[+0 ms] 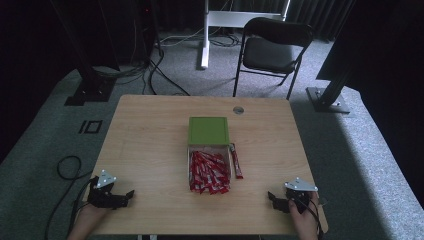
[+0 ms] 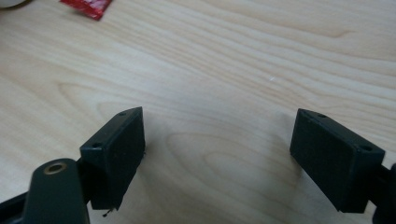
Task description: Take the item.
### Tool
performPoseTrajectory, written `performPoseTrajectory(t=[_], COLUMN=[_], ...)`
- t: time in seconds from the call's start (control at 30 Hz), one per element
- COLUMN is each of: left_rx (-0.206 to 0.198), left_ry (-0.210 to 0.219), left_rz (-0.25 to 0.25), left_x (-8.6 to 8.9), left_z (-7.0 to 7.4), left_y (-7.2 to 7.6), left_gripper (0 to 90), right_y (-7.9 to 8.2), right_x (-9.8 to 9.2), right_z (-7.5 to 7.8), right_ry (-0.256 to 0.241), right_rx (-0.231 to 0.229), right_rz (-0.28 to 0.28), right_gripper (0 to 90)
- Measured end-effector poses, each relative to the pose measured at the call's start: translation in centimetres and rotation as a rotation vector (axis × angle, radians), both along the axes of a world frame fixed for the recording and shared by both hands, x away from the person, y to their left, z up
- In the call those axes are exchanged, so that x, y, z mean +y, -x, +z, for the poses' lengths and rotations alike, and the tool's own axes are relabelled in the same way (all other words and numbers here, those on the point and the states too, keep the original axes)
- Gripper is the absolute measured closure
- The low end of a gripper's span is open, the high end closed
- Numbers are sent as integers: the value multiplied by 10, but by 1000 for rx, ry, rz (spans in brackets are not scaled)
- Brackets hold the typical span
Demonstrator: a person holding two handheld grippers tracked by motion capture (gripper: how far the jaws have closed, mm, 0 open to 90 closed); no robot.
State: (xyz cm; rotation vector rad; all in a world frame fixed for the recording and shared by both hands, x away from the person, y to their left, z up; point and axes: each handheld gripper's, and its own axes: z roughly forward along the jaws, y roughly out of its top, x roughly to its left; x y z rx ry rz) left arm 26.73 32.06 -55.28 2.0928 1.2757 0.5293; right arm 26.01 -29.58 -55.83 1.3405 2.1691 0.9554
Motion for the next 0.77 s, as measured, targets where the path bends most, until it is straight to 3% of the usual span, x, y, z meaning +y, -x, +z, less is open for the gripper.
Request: performPoseTrajectory(t=[0.13, 0.77], left_rx=[0, 0], left_ry=[0, 1], left_rz=[0, 0], left_x=[0, 0], left_z=[0, 0], left_y=[0, 0], left_gripper=[15, 15], right_y=[0, 0], right_x=[-1, -1], right_z=[0, -1], right_ry=[5, 3], right_rx=[9, 8], right_rz=[43, 42], right_gripper=[122, 120])
